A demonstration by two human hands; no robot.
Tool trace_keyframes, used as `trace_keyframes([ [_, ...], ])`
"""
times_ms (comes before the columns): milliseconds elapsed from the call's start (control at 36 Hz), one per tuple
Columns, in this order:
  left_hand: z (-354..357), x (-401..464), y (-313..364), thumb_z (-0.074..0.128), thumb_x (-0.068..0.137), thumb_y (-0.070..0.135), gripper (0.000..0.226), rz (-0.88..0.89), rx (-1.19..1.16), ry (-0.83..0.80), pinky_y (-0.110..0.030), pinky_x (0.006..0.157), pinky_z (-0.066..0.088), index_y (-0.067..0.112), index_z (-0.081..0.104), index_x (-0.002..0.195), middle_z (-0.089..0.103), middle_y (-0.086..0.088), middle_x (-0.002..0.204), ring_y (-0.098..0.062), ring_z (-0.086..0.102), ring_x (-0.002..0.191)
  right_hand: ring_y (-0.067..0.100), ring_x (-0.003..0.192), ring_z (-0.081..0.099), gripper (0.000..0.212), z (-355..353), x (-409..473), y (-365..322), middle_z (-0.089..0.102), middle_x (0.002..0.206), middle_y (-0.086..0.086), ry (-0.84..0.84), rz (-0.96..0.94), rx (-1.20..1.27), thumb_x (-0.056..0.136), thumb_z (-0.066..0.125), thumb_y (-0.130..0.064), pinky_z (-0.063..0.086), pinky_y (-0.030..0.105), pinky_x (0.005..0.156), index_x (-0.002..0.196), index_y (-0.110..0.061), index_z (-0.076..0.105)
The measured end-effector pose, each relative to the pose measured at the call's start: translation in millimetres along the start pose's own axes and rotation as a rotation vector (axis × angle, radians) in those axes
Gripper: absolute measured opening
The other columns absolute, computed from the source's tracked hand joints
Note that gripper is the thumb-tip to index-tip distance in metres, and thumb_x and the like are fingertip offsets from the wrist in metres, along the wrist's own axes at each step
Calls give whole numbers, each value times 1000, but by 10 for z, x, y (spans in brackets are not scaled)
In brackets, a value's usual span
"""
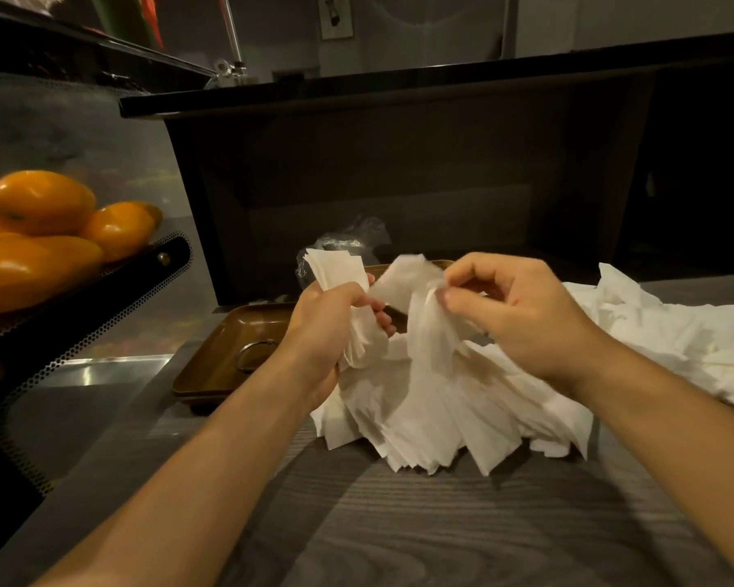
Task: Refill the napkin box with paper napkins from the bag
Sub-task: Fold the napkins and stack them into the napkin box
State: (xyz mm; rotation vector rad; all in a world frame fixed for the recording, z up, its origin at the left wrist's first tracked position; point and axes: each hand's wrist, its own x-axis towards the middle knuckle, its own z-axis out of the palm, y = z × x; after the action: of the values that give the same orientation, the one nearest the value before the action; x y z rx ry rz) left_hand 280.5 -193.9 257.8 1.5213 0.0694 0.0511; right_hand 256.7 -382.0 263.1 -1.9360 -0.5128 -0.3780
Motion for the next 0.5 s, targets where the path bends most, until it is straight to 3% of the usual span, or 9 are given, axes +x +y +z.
trace_keyframes([
  [56, -15, -21, 31, 54, 91, 9, 17, -36, -136, -58, -37, 72, 52, 4, 63, 104, 64, -9, 77, -17, 61, 68, 7, 85, 70, 13, -31, 22, -28, 73, 88, -12, 23, 140, 230, 98, 60, -24, 56, 19, 65, 97, -25, 73],
  [111, -20, -53, 50, 54, 97, 20, 20, -64, -214, -126, -39, 80, 53, 9, 65, 109, 65, -8, 78, -17, 60, 70, 13, 83, 73, 18, -52, 28, -43, 76, 92, -5, -27, 271, 436, 101, 55, -25, 56, 22, 63, 105, -20, 72],
  [167, -11, -107, 60, 50, 102, 39, 30, -45, -153, -209, -40, 84, 56, 17, 71, 105, 70, -9, 82, -21, 66, 74, 15, 82, 73, 21, -43, 13, -47, 76, 93, 1, -71, 336, 570, 101, 54, -24, 58, 27, 66, 107, -18, 72],
  [250, 30, -183, 84, 50, 95, 56, 42, 62, -7, -258, -44, 87, 61, 27, 78, 86, 75, -14, 97, -29, 73, 88, 20, 93, 73, 27, -36, 6, -13, 76, 104, 5, -46, 381, 719, 92, 58, -33, 61, 36, 82, 113, -21, 71],
  [333, 69, -219, 111, 64, 77, 54, 36, 138, -12, -249, -33, 72, 62, 26, 72, 98, 73, -4, 88, -17, 70, 74, 27, 107, 69, 39, -39, 9, 3, 74, 115, 9, -40, 390, 792, 78, 60, -38, 56, 43, 97, 110, -21, 72],
  [389, 68, -209, 113, 72, 64, 54, 51, 202, 67, -226, -26, 65, 59, 27, 67, 107, 74, 6, 83, -10, 72, 71, 28, 111, 69, 39, -35, 4, -5, 74, 115, 11, -37, 383, 804, 74, 61, -40, 56, 44, 96, 106, -22, 74],
  [444, 66, -198, 104, 79, 54, 52, 67, 239, 106, -234, -24, 66, 60, 26, 65, 114, 75, 8, 91, -8, 74, 81, 30, 112, 70, 41, -28, 13, -5, 74, 115, 11, -29, 374, 784, 76, 61, -40, 58, 45, 93, 111, -21, 72],
  [500, 80, -200, 88, 84, 55, 42, 63, 268, 134, -267, -26, 70, 61, 27, 67, 114, 76, 8, 98, -10, 74, 90, 32, 111, 69, 39, -9, 34, 1, 73, 117, 12, -20, 379, 741, 87, 60, -38, 59, 46, 92, 119, -19, 70],
])
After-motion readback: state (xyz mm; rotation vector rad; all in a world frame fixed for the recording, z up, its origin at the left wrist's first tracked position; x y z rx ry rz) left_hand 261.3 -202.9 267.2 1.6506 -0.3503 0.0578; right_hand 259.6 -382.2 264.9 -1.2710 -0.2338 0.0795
